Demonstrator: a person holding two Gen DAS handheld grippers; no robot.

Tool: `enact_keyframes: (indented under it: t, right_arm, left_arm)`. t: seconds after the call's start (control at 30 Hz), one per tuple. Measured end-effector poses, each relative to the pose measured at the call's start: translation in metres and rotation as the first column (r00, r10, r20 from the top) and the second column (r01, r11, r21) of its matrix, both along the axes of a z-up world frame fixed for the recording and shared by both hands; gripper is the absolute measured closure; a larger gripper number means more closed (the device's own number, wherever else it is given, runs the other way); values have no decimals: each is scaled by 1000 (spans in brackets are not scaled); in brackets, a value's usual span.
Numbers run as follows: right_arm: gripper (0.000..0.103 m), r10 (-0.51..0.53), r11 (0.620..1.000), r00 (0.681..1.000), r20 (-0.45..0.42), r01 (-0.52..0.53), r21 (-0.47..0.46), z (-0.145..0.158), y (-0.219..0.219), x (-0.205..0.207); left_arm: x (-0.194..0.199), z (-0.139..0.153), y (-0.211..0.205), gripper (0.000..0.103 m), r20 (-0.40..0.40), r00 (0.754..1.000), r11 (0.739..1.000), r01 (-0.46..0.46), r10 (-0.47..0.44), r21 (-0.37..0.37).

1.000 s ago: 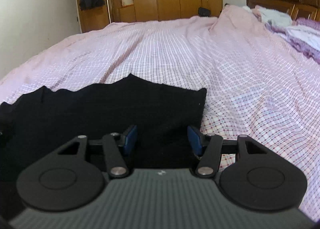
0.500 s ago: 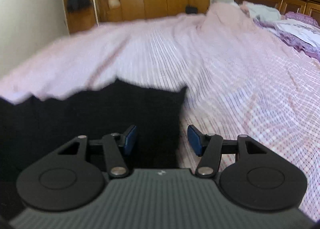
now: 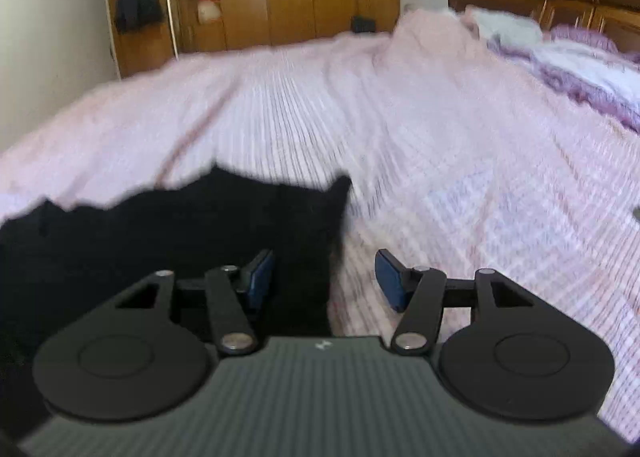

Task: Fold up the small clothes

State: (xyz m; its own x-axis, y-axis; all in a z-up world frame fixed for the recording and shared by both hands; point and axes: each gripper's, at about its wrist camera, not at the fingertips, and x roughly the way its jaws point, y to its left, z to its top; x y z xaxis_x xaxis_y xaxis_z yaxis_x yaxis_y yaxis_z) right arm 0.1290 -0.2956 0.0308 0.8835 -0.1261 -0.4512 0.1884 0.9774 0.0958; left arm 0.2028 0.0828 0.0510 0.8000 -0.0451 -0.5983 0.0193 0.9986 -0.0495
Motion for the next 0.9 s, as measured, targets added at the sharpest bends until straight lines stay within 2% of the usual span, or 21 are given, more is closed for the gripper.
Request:
enact_keyframes:
  t: [0.1, 0.13, 0.2, 0.23, 0.3, 0.4, 0.6, 0.73, 0.9]
  right_arm:
    - [47, 62, 998, 997, 46, -63, 30, 9, -2, 3]
    - [54, 83, 996, 996, 40, -84, 39, 9, -2, 7]
    - [62, 110, 992, 994, 2, -110, 60, 6, -4, 18]
    - [62, 102, 993, 994, -32, -100, 68, 1, -6, 26]
    - [63, 39, 996, 993, -109, -30, 81, -11, -14, 39]
    - [64, 9, 977, 995, -104, 13, 213, -21, -36, 42]
    - [62, -58, 985, 995, -76, 70, 156, -12, -30, 29]
    - [60, -69, 978, 995, -69, 81, 194, -4, -37, 12]
    - [60, -19, 974, 998, -64, 33, 225, 6, -31, -19]
  left_arm:
    - [-14, 8, 1, 39, 18, 1000, 1000, -12, 12, -9]
    - [-16, 9, 1, 39, 14, 1000, 1000, -8, 8, -4]
    - [-12, 4, -1, 38, -5, 1000, 999, -11, 11, 34]
    - [-9, 0, -2, 38, -18, 1000, 998, -21, 22, 53]
    - [-6, -10, 1, 38, -44, 998, 998, -36, 38, 53]
    - [-8, -17, 7, 36, -45, 998, 999, -35, 36, 27]
    - [-22, -6, 15, 36, -46, 998, 999, -43, 43, 8]
    - [-38, 3, 27, 35, -42, 996, 997, -73, 73, 1]
    - [-64, 14, 48, 27, -54, 988, 990, -144, 144, 2]
